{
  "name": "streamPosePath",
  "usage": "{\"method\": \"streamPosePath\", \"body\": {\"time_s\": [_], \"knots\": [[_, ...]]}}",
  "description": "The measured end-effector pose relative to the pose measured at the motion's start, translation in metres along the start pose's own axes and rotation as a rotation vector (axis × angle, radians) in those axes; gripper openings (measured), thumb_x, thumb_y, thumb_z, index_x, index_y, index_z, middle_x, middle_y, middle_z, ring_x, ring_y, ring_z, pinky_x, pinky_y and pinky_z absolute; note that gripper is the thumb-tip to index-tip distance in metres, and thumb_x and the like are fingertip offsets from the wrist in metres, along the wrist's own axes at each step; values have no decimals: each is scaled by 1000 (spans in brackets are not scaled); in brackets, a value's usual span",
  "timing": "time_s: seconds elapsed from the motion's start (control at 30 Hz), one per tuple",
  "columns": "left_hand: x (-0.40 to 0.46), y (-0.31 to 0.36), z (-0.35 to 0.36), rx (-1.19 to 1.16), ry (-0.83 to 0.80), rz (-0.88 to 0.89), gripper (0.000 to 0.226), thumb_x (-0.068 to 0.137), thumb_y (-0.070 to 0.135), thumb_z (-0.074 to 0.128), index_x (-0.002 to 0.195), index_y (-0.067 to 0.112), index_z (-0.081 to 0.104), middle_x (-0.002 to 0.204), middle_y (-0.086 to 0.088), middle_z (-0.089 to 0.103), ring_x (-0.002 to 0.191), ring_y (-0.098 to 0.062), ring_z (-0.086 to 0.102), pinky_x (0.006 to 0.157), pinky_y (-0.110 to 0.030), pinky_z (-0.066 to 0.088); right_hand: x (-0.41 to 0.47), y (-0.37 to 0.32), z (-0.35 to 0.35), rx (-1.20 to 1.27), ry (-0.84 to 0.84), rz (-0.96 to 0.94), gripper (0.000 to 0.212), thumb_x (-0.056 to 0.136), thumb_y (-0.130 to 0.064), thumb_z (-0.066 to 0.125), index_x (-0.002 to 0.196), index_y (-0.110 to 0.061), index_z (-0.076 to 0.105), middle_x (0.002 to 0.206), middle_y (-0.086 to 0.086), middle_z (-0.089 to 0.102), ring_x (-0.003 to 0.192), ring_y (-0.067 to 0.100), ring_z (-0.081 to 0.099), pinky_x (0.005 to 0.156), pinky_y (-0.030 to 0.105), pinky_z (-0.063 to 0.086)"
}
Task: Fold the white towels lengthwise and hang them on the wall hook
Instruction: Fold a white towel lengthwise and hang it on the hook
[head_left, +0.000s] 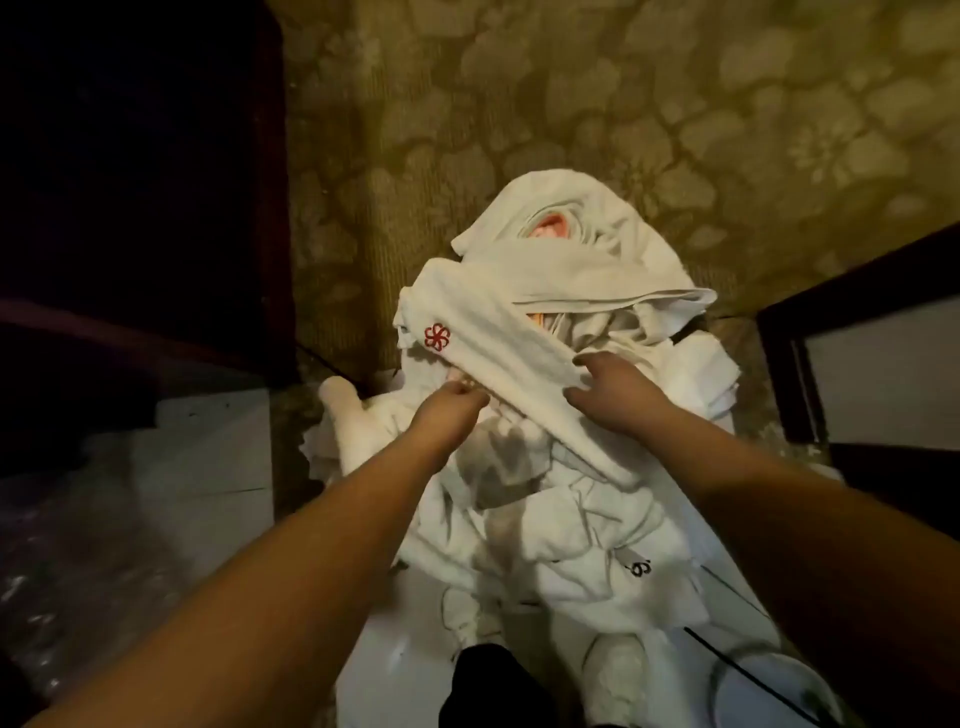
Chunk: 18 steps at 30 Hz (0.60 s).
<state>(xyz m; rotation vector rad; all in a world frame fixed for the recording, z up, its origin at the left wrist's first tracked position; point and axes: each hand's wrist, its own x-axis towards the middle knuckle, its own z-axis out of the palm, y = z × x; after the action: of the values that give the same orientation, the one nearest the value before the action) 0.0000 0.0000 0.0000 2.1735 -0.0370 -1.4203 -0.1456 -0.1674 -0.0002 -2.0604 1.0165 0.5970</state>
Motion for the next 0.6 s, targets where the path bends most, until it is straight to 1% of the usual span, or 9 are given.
{"method": "streamPosePath", "body": {"time_s": [0.13,0.2,0.27,0.33,0.4,0.47,0.5,0.53,0.6], "knots": [[42,-10,8,-258,-38,-62,40,97,37,58,131,17,51,99,0,58,102,-25,59,77,-31,48,44,-20,16,62,65,7,71,89,-39,64,151,-19,35,151,9,42,135,31,43,110,45,38],[55,-16,14,-315,-67,-91,42,98,40,55,134,20,49,99,3,56,104,-25,57,75,-31,45,61,-22,28,111,33,56,76,88,-39,66,153,-21,31,149,7,46,133,33,46,110,47,37],[60,-18,18,-374,-105,-134,44,97,47,56,133,23,48,99,4,55,104,-24,56,78,-34,45,67,-20,35,69,-25,96,78,88,-37,66,153,-21,28,147,8,50,130,34,50,110,48,38],[63,-19,20,-396,-140,-157,49,93,57,59,127,25,47,98,4,53,99,-21,53,81,-36,44,66,-21,42,-24,-57,83,65,90,-31,64,148,-17,38,141,11,55,125,32,53,106,39,41],[58,-14,21,-448,-170,-162,66,84,66,64,132,25,45,112,3,54,106,-23,54,87,-37,43,52,-29,48,-81,-100,33,46,93,-26,60,137,-11,54,133,15,60,119,31,56,95,31,42],[55,-9,22,-544,-167,-154,87,72,70,72,138,20,45,129,-1,56,115,-27,57,91,-38,49,31,-35,57,-40,-141,-38,39,94,-23,60,131,-11,60,127,15,64,112,29,59,88,29,41],[53,-6,21,-589,-145,-163,91,67,67,76,138,19,45,132,-5,58,114,-30,60,90,-41,53,19,-37,59,3,-157,-70,37,93,-23,62,128,-12,62,125,14,66,105,25,60,82,27,40],[49,-4,20,-603,-99,-184,88,67,61,79,136,18,46,130,-9,60,111,-34,62,86,-44,56,5,-40,60,46,-171,-106,35,91,-22,64,125,-14,64,121,12,68,98,21,59,78,25,38],[37,1,16,-505,11,-214,64,79,40,76,131,14,47,122,-13,61,105,-37,62,81,-47,57,-20,-43,59,49,-232,-164,30,89,-24,66,118,-16,68,114,8,70,95,17,60,76,25,38]]}}
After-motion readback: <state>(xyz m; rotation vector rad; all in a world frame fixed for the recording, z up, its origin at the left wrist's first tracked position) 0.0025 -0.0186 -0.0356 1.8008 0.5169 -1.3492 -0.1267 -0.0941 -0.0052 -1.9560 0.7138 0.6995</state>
